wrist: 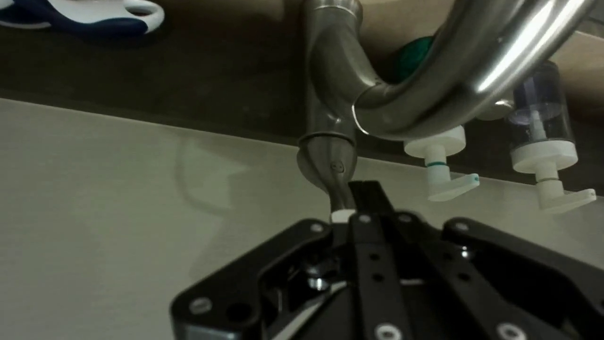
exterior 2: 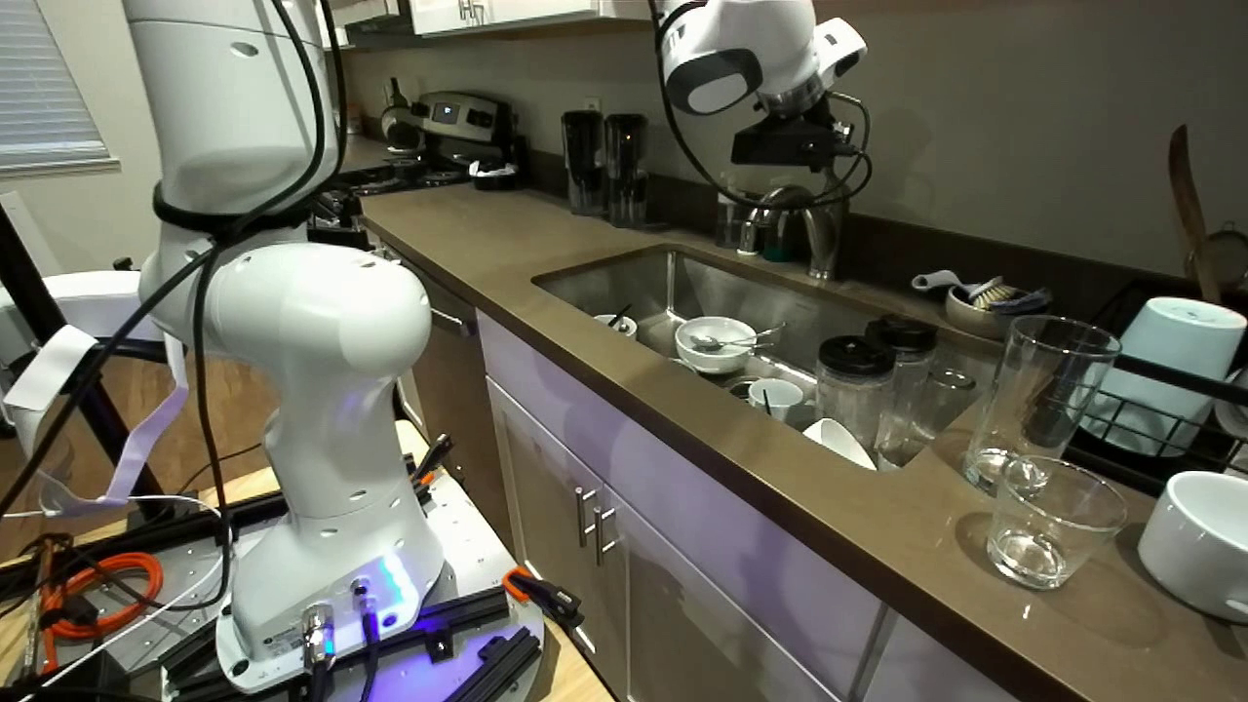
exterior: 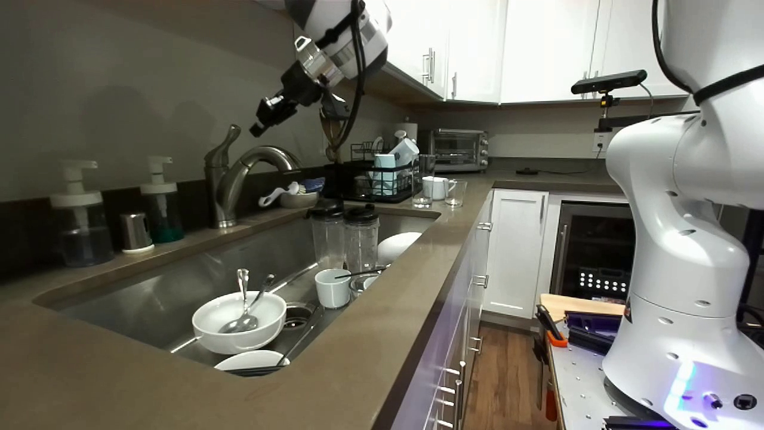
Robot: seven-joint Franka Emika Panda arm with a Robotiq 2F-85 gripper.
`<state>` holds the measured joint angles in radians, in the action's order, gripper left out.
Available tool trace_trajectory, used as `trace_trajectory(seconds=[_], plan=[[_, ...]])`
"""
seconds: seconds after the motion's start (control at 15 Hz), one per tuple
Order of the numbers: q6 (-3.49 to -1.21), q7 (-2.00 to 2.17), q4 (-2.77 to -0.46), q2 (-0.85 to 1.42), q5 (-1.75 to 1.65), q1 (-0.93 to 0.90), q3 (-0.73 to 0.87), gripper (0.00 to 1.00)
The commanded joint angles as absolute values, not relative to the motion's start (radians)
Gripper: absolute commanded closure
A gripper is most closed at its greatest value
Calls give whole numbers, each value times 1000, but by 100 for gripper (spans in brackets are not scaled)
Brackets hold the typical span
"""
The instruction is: Push the faucet handle backwards
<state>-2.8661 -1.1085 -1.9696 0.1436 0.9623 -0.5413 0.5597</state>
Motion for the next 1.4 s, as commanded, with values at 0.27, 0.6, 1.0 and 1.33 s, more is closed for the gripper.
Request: trace_trajectory(seconds=[0.27,0.6,1.0,1.33], plan=[[-2767,-1266,-1781,323,1141,-446,530,100],[-2724,-1211,-1784,320,1094,-452,545,100],[-2715,-1179,-1823,279,1044,-479,561,100],[-2679,-1176,-1826,257,1030,-481,557,100]])
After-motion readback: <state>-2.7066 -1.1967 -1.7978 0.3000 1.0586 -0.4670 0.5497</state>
